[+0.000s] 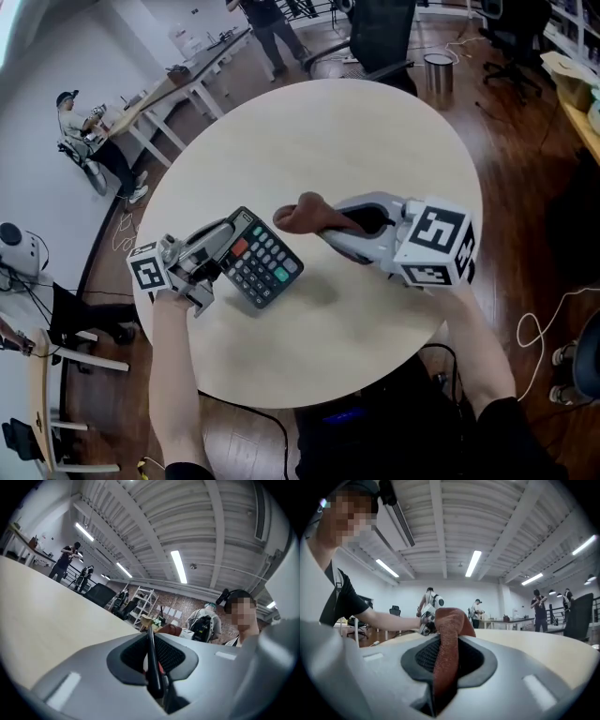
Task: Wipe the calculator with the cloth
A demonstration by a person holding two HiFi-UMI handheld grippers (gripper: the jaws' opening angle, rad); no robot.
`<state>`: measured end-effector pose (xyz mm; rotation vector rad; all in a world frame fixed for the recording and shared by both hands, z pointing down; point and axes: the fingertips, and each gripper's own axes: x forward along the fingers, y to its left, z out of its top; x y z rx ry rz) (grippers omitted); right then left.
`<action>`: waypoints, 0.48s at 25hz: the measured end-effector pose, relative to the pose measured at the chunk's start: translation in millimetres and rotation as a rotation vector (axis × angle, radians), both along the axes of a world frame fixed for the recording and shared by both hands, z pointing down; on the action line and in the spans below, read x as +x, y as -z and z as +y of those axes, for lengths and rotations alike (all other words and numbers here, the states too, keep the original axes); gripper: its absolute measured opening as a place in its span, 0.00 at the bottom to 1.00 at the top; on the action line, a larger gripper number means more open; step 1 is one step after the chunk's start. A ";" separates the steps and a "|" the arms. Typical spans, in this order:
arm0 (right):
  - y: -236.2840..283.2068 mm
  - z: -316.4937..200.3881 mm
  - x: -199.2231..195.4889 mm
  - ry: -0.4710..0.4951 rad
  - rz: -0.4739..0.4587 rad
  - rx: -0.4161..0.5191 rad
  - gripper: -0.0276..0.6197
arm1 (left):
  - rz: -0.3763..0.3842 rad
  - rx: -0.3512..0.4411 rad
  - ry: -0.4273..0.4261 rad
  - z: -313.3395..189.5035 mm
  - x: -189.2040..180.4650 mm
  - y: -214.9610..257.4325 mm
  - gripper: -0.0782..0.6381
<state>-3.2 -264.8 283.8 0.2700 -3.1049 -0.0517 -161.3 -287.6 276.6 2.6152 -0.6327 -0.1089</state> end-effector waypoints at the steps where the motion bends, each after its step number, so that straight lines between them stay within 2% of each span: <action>1: 14.0 -2.4 -4.2 0.020 -0.049 0.011 0.16 | 0.050 0.010 -0.017 8.6 4.1 7.3 0.18; 5: 59.3 11.7 -47.3 0.149 -0.136 0.066 0.16 | 0.217 0.026 -0.098 47.6 19.4 25.8 0.18; 9: 80.9 31.0 -71.2 0.287 -0.124 0.095 0.16 | 0.297 0.020 -0.160 72.5 45.3 32.6 0.18; 12: 75.1 44.4 -65.6 0.367 -0.111 0.061 0.16 | 0.343 0.014 -0.158 78.6 49.3 35.1 0.18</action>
